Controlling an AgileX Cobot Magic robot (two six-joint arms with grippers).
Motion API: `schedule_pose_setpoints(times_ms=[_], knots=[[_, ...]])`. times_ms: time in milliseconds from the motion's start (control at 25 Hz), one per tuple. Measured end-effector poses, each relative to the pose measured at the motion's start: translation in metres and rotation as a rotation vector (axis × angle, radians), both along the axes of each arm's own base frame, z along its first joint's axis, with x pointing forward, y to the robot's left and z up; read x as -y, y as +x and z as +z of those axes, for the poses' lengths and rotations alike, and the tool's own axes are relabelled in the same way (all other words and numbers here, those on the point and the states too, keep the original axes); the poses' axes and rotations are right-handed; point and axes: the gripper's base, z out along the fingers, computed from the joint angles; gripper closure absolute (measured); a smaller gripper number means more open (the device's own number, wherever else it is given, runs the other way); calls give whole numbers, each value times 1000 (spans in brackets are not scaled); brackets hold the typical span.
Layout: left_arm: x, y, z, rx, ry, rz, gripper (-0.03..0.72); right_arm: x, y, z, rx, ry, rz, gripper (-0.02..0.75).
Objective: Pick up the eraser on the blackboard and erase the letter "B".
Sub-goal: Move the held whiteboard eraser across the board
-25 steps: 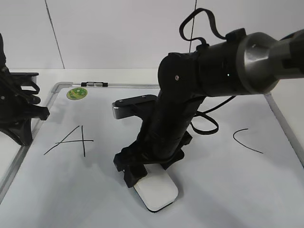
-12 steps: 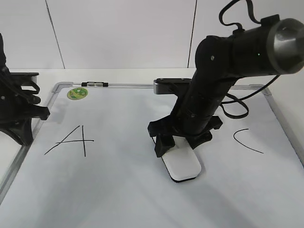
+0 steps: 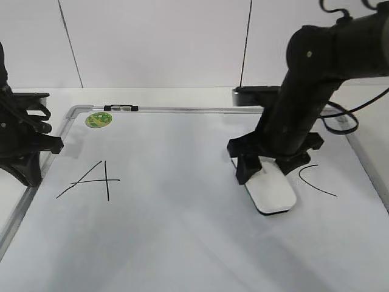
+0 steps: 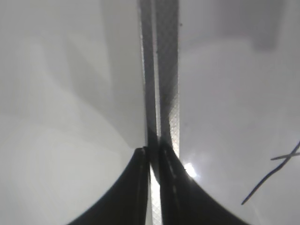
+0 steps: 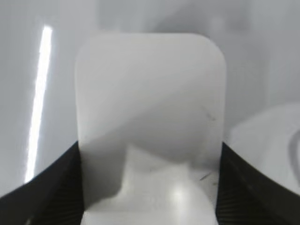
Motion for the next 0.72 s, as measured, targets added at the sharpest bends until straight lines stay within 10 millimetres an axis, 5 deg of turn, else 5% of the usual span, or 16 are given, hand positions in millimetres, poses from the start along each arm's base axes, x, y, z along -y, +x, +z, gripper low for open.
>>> schedule_pose_setpoints(times_ms=[280,720], knots=[[0,0,0,0,0,0,657,55,11,22,21,-31,-114,191],[0,0,0,-2,0,0,657,123,18,21,-27,-142,-241,191]])
